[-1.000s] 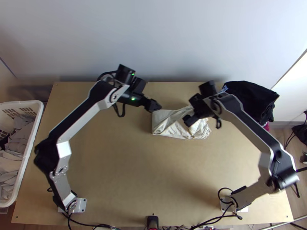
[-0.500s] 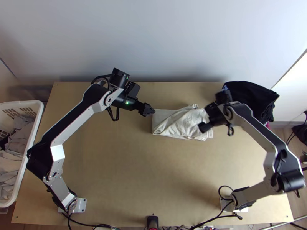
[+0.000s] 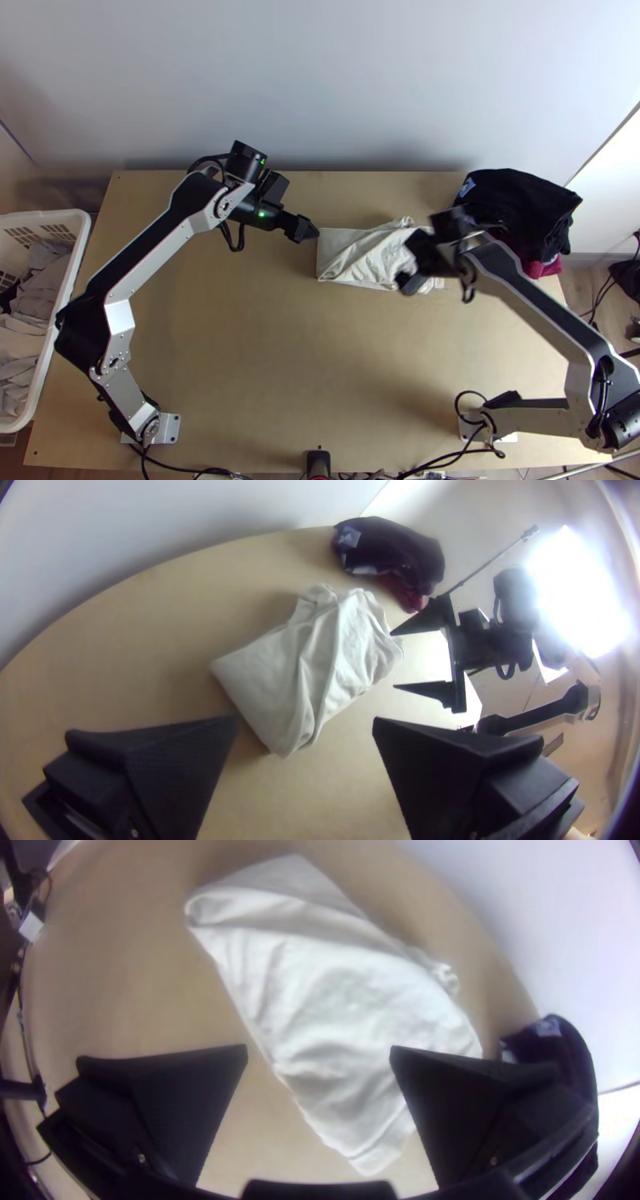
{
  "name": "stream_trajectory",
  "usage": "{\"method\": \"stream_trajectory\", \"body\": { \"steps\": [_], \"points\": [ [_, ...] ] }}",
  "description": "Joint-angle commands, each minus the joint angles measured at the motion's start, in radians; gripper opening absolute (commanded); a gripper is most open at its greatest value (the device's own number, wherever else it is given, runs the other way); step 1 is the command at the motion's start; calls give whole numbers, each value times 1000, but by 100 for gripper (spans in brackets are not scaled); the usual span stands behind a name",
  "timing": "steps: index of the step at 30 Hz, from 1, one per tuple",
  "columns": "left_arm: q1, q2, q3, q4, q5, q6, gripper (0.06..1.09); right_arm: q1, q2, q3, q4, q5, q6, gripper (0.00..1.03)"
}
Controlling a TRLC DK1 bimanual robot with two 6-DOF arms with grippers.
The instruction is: Fold the t-shirt
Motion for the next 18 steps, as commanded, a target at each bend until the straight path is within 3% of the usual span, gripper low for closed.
{"method": "stream_trajectory", "body": {
  "steps": [1,18],
  "points": [
    [18,-16,-6,-20,-4,2,104,178,34,-87,154,80,-85,99],
    [35,-39,-29,-27,-12,16,104,166,189,-122,272,97,-133,99]
  ]
}}
